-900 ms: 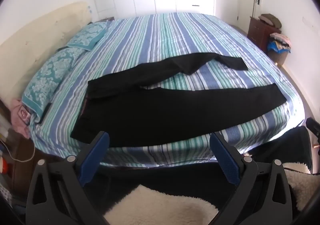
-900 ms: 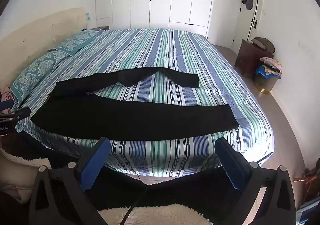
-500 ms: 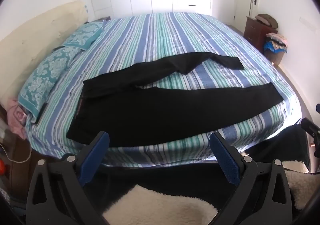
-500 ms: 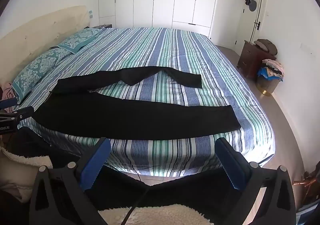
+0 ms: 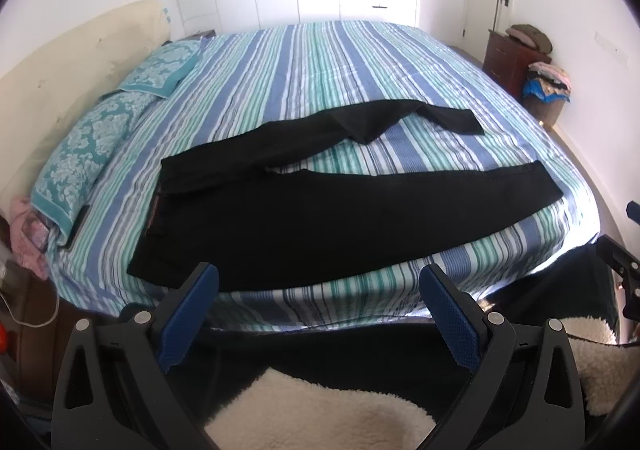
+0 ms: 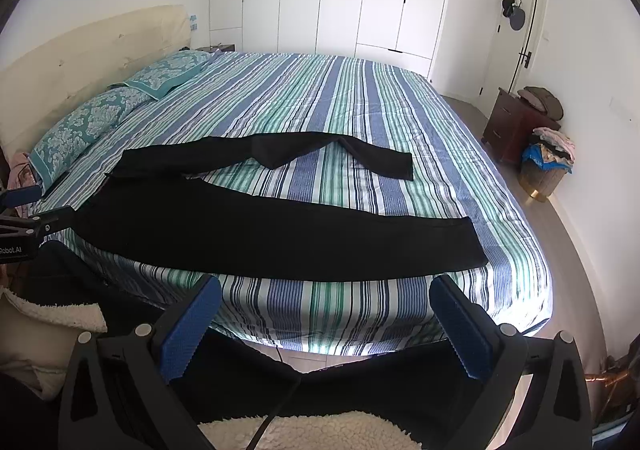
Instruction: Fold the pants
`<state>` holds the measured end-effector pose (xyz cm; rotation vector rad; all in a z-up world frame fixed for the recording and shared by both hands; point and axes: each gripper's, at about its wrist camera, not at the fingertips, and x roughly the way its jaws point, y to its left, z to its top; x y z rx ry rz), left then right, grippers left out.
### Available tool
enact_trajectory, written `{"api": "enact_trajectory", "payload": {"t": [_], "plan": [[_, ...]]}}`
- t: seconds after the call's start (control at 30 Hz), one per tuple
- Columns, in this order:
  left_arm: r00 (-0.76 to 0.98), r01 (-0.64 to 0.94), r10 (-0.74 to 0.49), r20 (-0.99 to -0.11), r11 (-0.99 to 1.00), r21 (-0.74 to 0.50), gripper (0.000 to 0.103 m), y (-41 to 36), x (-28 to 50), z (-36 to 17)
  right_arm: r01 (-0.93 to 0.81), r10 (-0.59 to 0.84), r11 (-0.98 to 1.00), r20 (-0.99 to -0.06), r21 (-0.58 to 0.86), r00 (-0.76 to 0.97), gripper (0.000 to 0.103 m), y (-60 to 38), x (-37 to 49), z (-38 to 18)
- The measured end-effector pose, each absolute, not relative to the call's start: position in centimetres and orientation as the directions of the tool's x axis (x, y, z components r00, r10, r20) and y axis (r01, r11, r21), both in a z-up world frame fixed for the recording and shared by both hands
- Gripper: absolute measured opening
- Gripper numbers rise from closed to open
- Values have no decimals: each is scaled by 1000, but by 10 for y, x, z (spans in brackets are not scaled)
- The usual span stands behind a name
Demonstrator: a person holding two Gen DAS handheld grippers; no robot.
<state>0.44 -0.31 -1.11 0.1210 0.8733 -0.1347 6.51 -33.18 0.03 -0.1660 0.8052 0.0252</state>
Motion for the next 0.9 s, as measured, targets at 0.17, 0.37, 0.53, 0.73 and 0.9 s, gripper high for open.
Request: {"api": "enact_trajectory", "payload": {"t": [0.17, 0.37, 0.53, 0.73, 0.9], "plan": [[633, 163, -72, -771, 986, 42, 101, -2, 5, -11, -102, -32, 985, -728, -139, 685, 103, -327, 68, -1], [634, 158, -69, -771, 987, 42, 101, -1, 5, -12, -109, -29, 984, -725, -143, 688, 103, -324, 68, -1], [630, 152, -67, -774, 988, 38, 101, 1, 6, -12, -112, -28, 983, -729, -143, 684, 103, -324, 69, -3], [618, 147, -62, -784, 988, 39, 101, 2, 8, -15, -117, -26, 983, -731, -144, 682, 103, -324, 70, -3], [616, 144, -59, -786, 989, 39, 101, 2, 9, -15, -119, -27, 982, -731, -147, 682, 103, -322, 71, -3]]}}
